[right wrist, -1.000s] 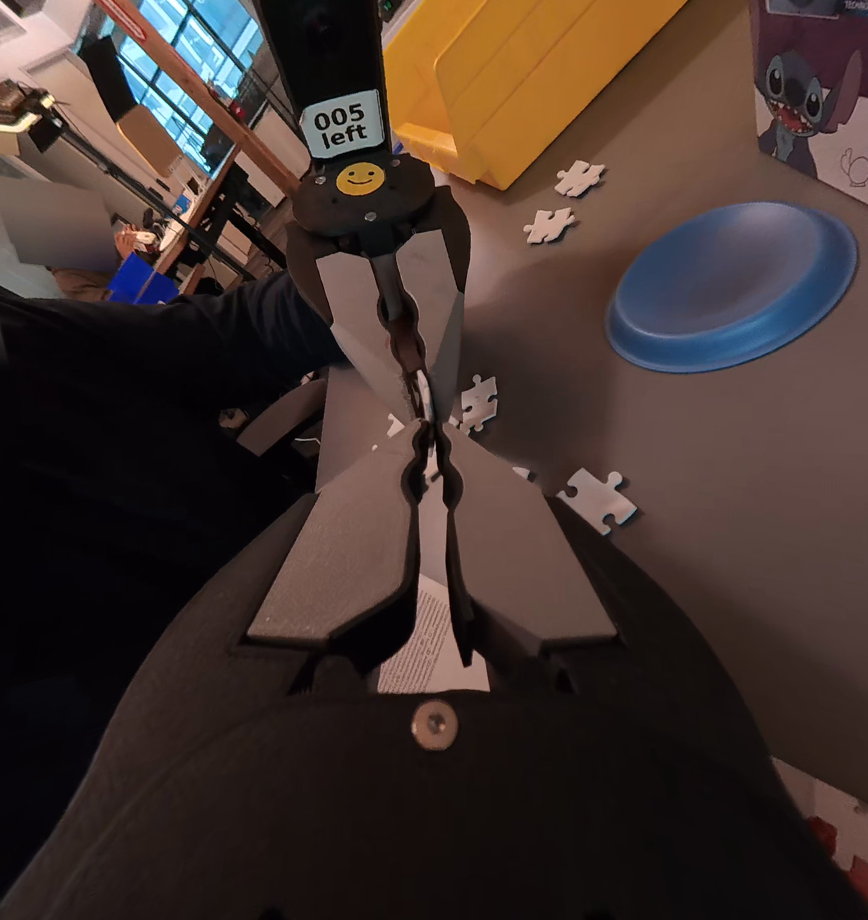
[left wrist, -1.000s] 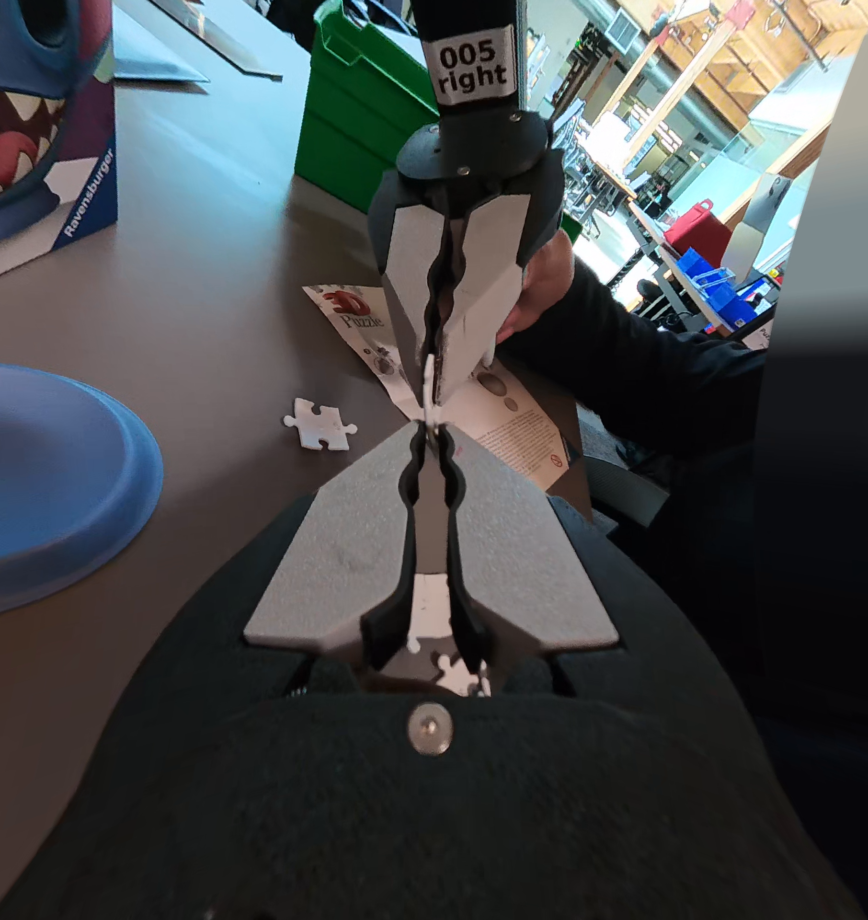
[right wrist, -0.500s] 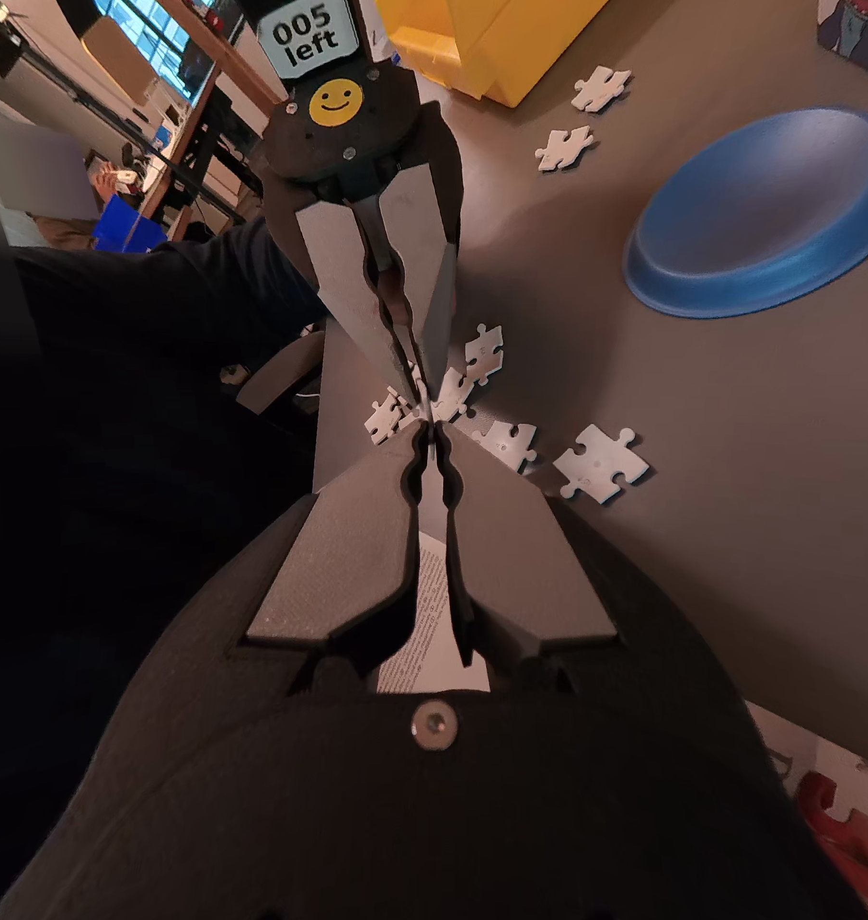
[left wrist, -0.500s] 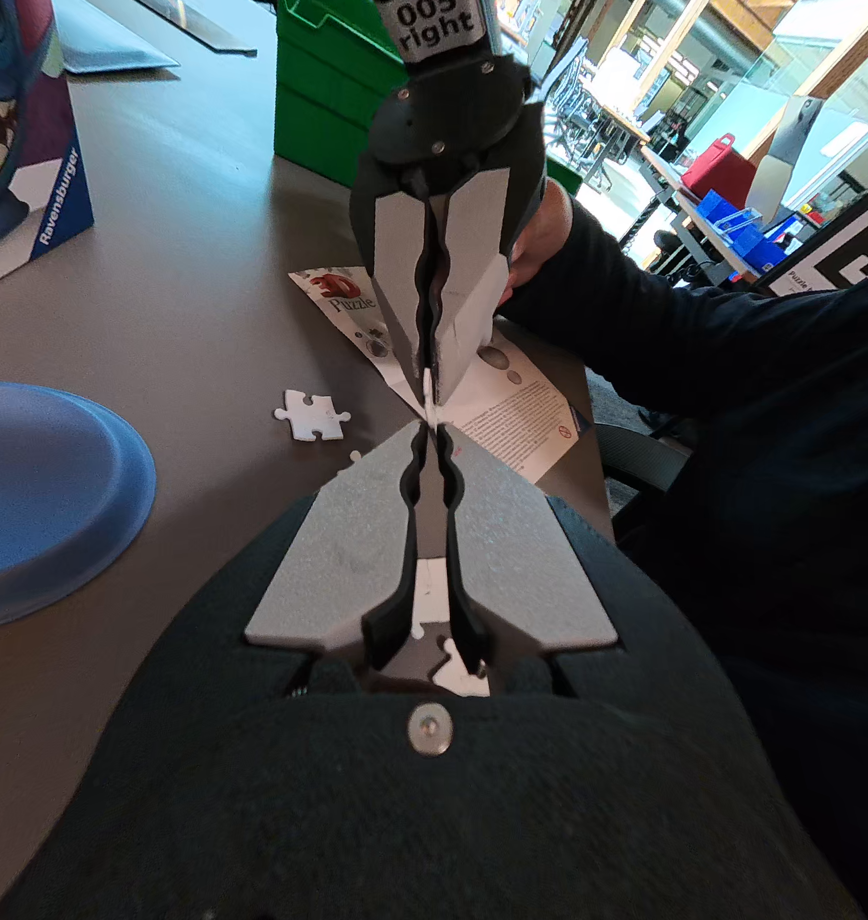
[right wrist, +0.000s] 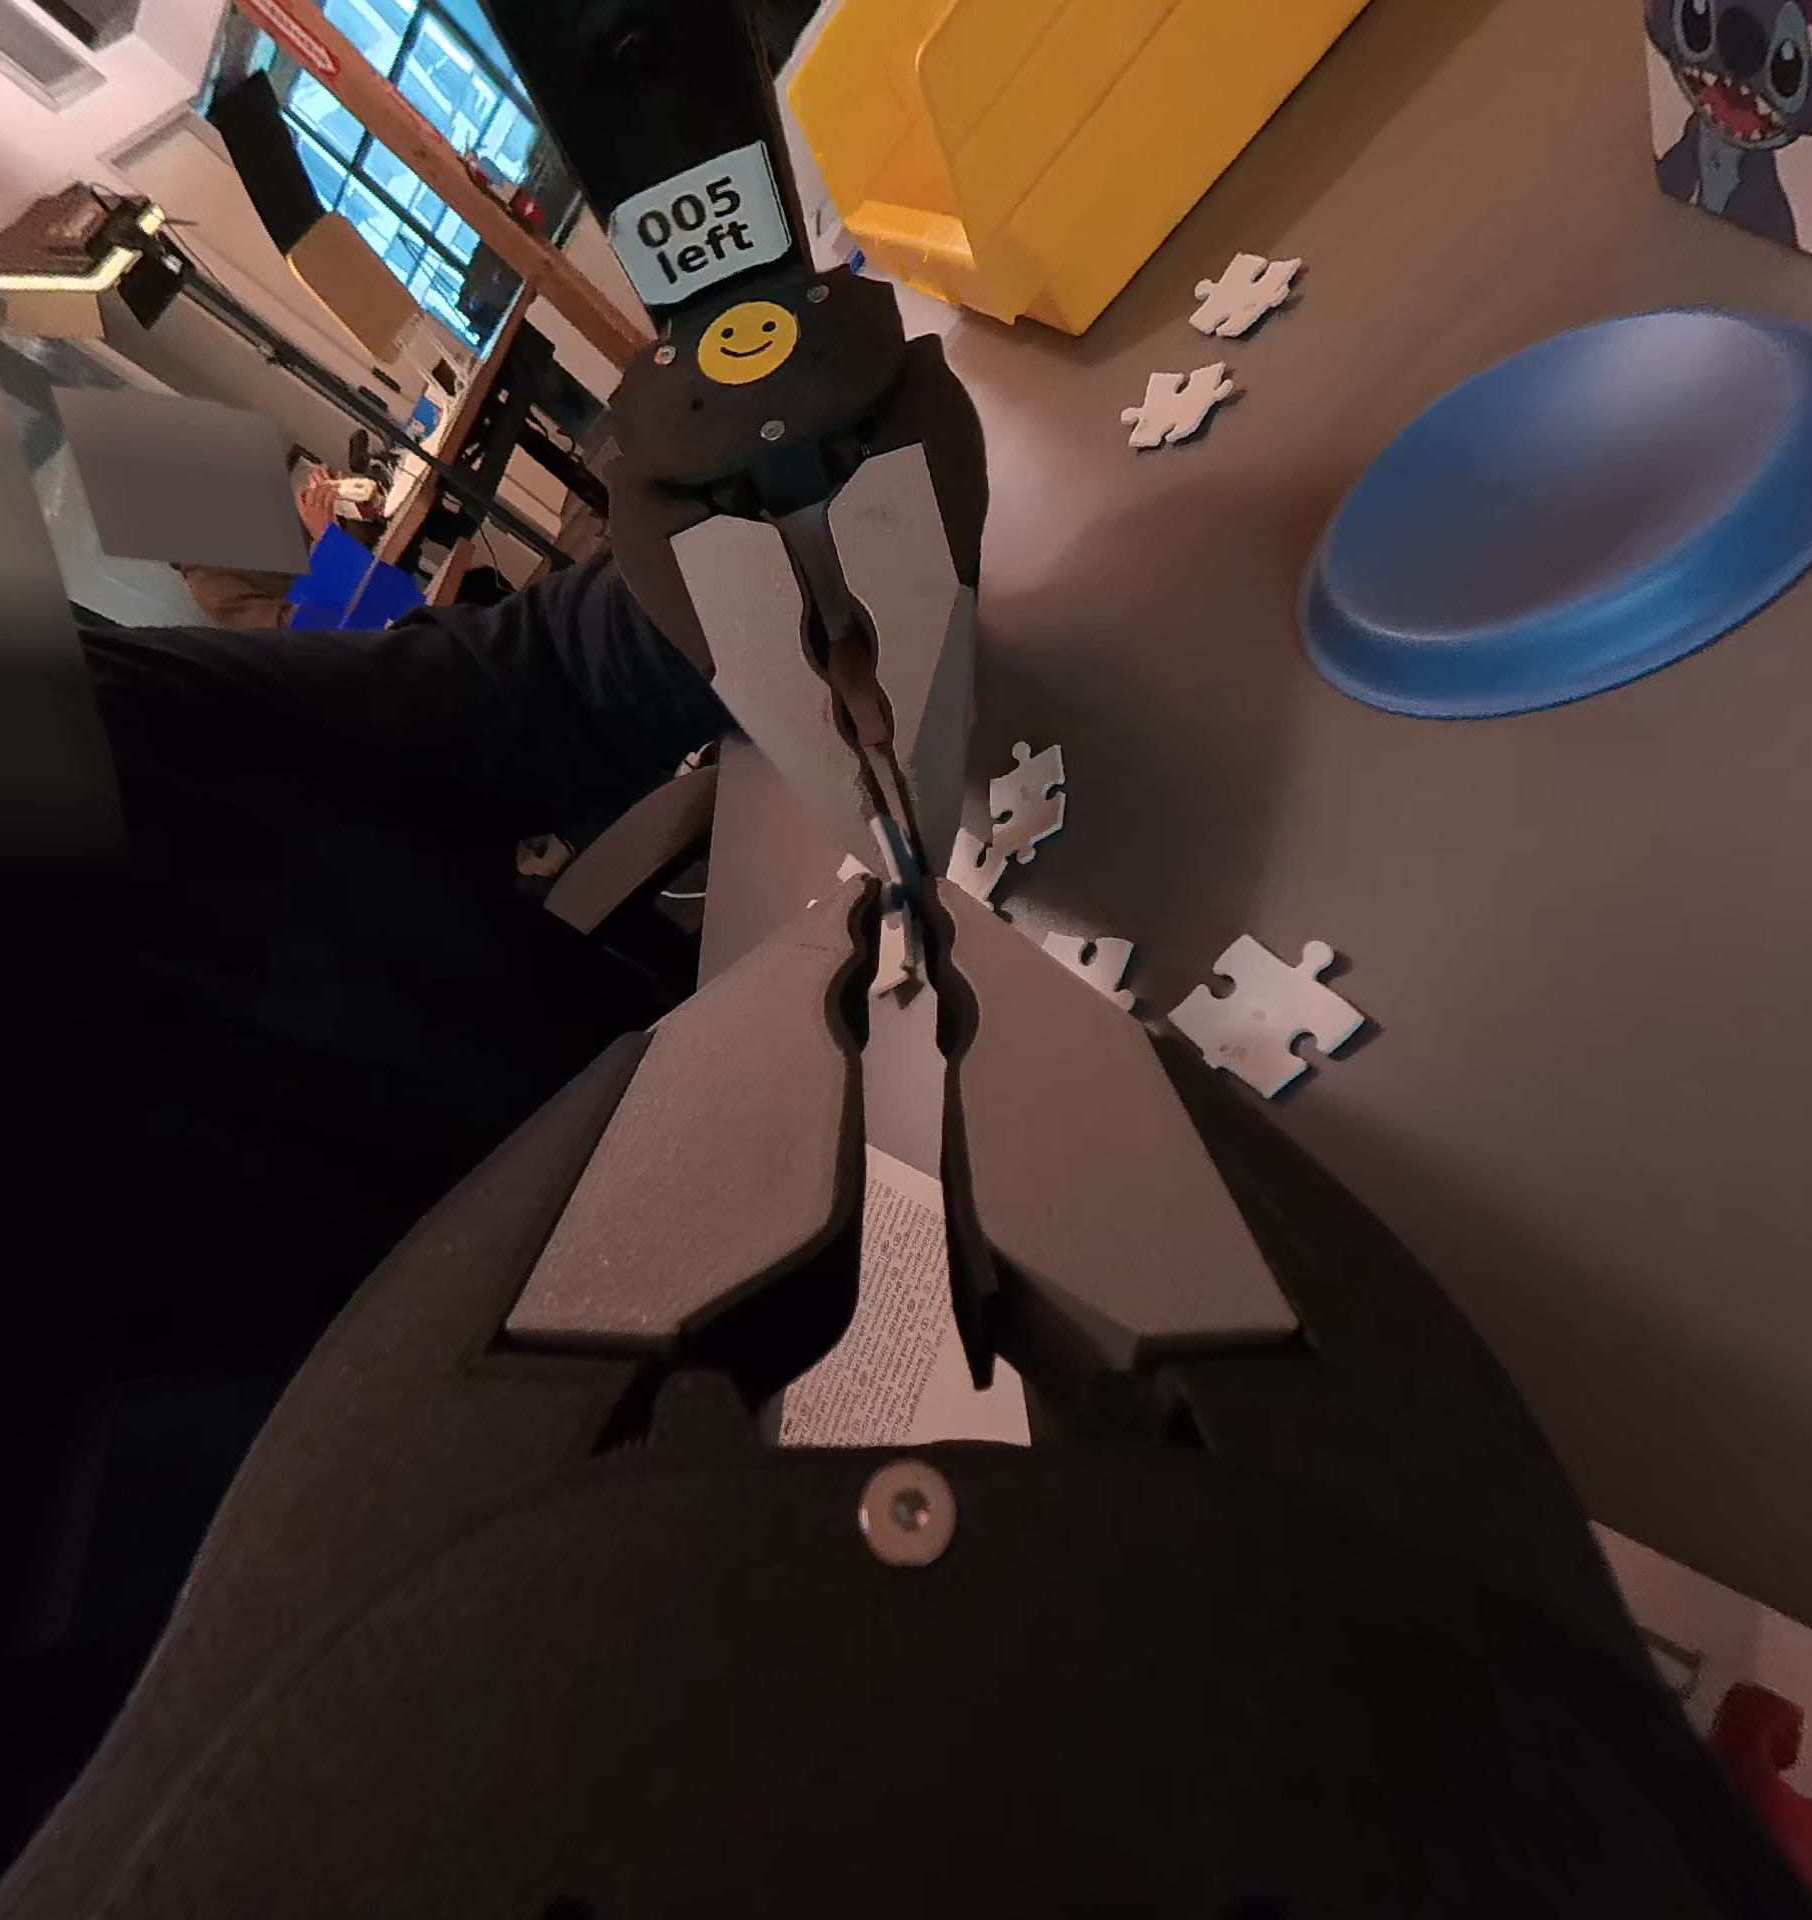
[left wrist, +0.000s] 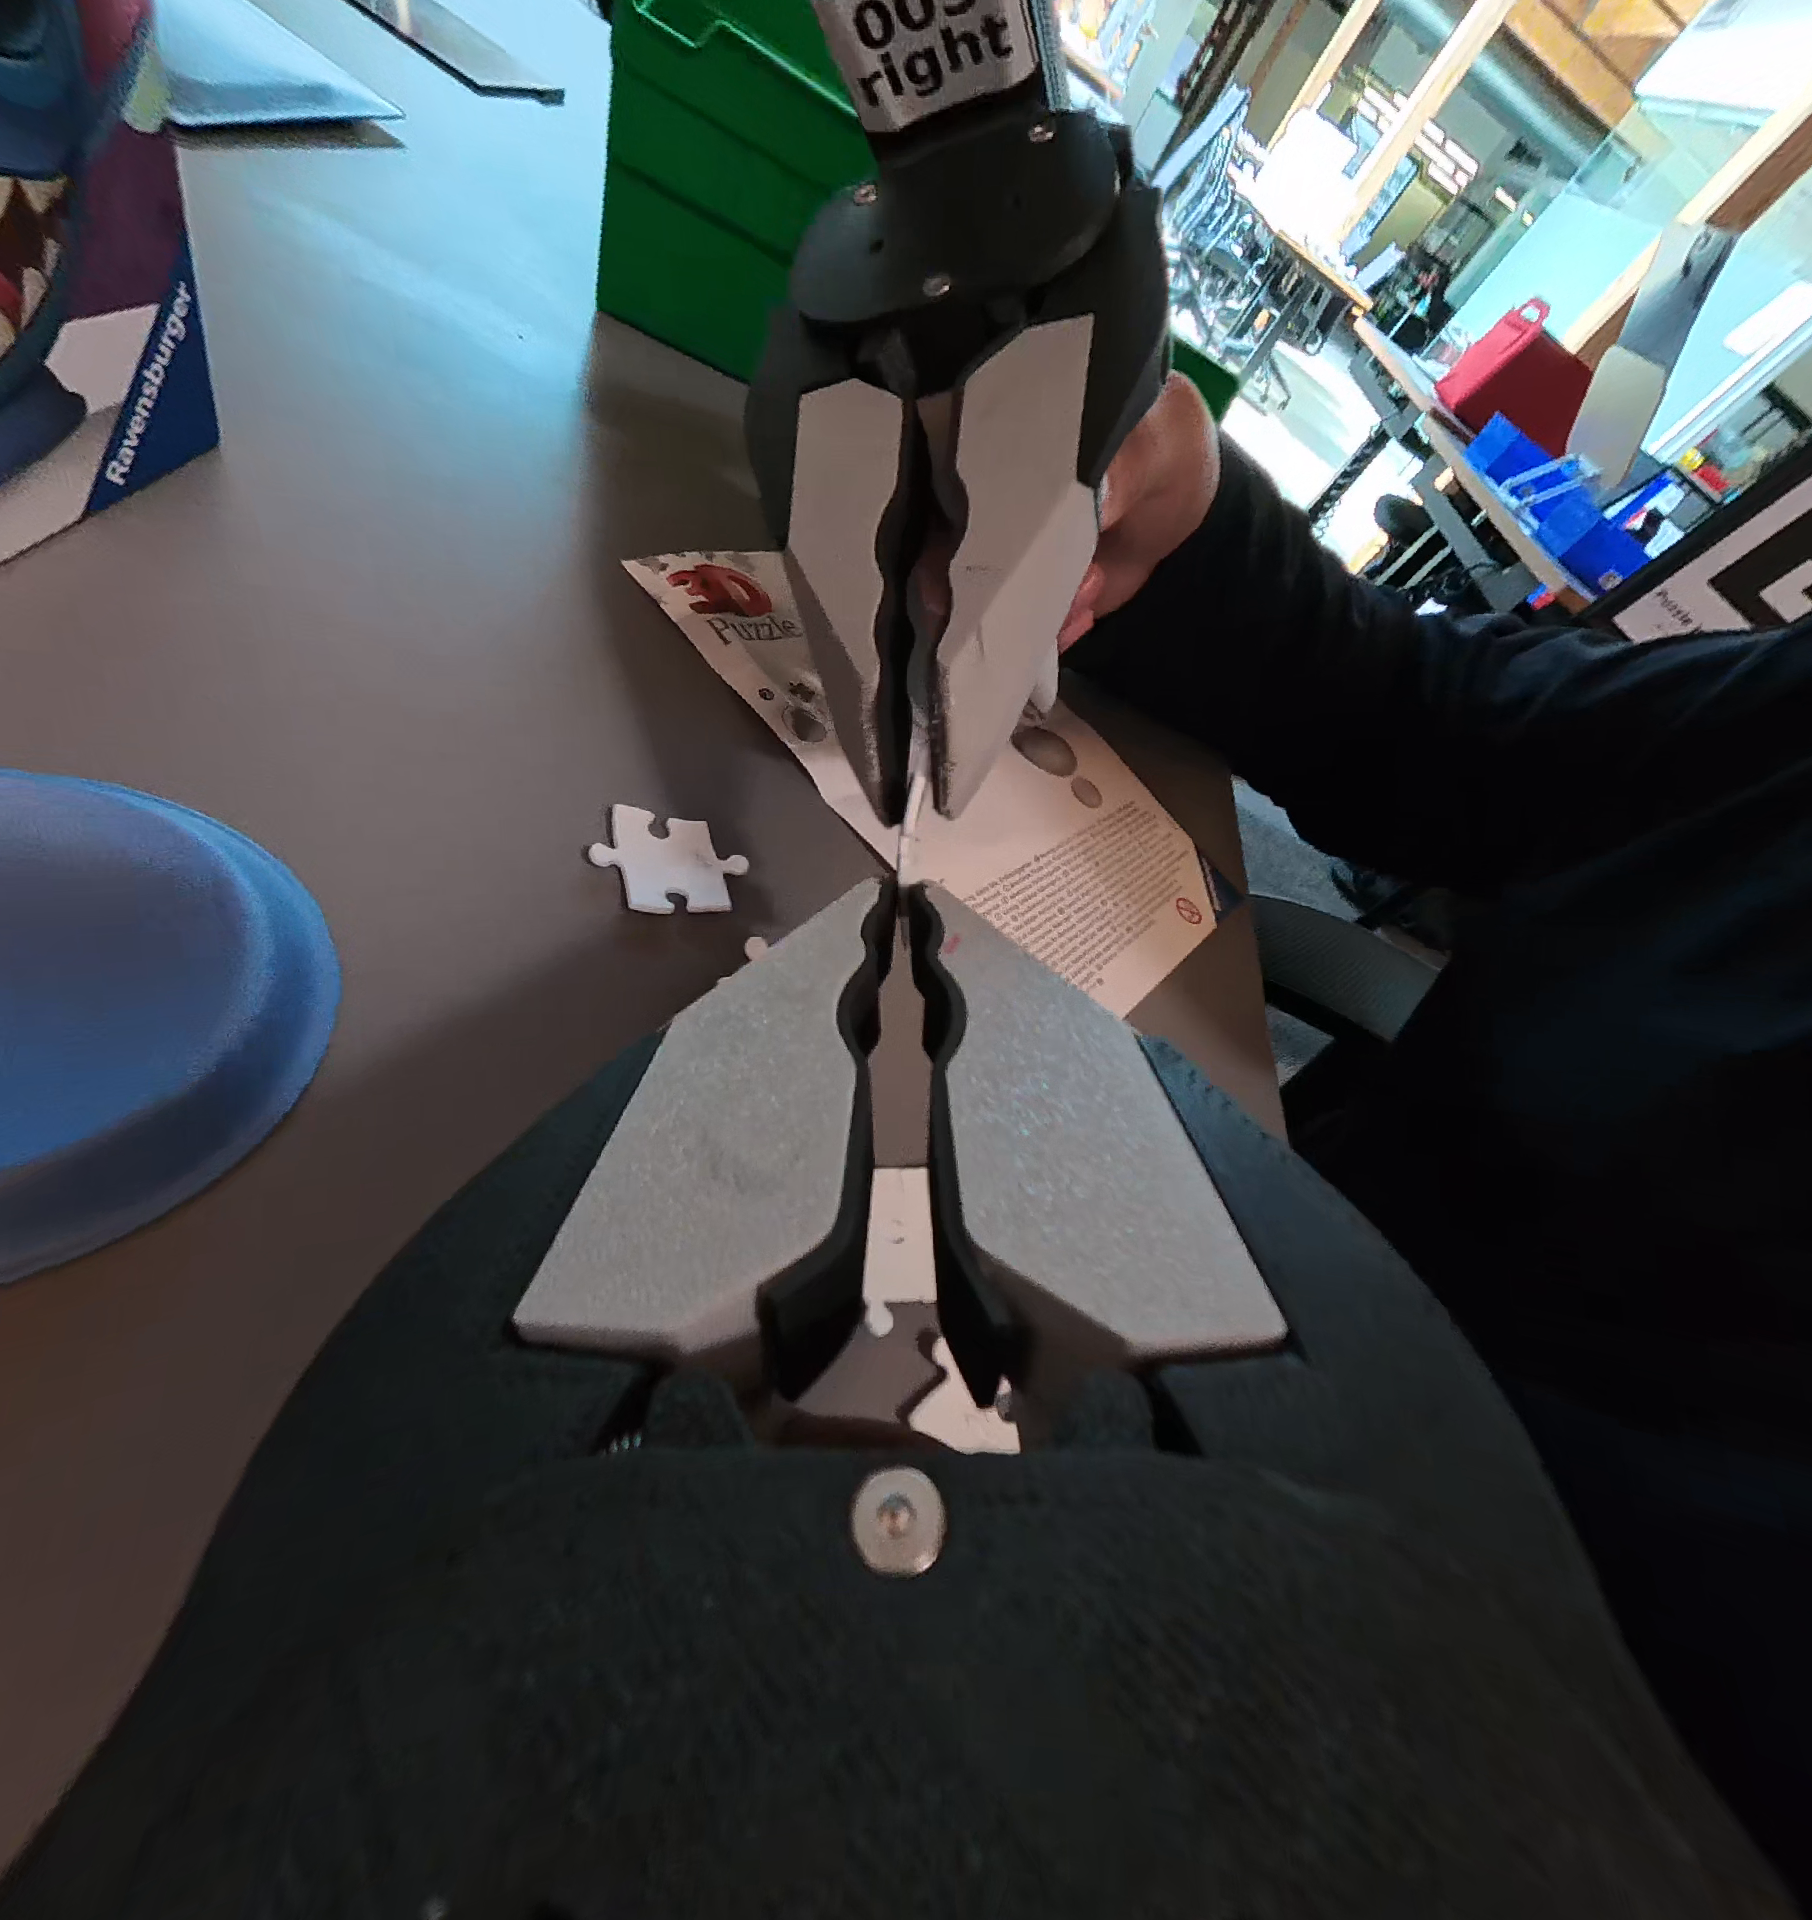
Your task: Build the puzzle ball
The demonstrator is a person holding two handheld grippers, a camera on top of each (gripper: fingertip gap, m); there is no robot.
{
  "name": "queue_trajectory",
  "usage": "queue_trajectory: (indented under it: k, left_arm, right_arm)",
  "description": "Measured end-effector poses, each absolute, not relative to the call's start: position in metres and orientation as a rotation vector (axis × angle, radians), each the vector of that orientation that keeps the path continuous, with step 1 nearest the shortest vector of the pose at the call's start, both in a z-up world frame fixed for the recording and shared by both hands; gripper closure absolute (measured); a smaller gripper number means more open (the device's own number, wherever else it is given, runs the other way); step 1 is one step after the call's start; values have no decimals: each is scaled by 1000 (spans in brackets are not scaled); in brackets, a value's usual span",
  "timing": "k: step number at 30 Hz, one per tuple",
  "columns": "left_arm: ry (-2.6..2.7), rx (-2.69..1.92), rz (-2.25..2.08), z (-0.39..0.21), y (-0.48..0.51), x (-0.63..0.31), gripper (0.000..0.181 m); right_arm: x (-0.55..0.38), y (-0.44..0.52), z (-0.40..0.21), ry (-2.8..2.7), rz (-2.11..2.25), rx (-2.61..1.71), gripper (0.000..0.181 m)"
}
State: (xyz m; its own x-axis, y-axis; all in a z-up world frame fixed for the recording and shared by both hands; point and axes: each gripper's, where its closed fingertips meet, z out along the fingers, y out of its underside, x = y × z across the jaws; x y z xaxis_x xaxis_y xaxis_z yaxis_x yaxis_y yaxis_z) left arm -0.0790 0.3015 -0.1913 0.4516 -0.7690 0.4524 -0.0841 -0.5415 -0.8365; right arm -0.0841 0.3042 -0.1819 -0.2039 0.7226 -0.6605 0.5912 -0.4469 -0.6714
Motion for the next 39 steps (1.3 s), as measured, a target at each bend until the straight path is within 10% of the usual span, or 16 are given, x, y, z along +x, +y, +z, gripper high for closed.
queue_trajectory:
  k: [39]
  left_arm:
    - [603,-1924,-1132,-185,312,-94,181]
  right_arm:
    - [-85,305,-197,-1602,1701,-1964,181]
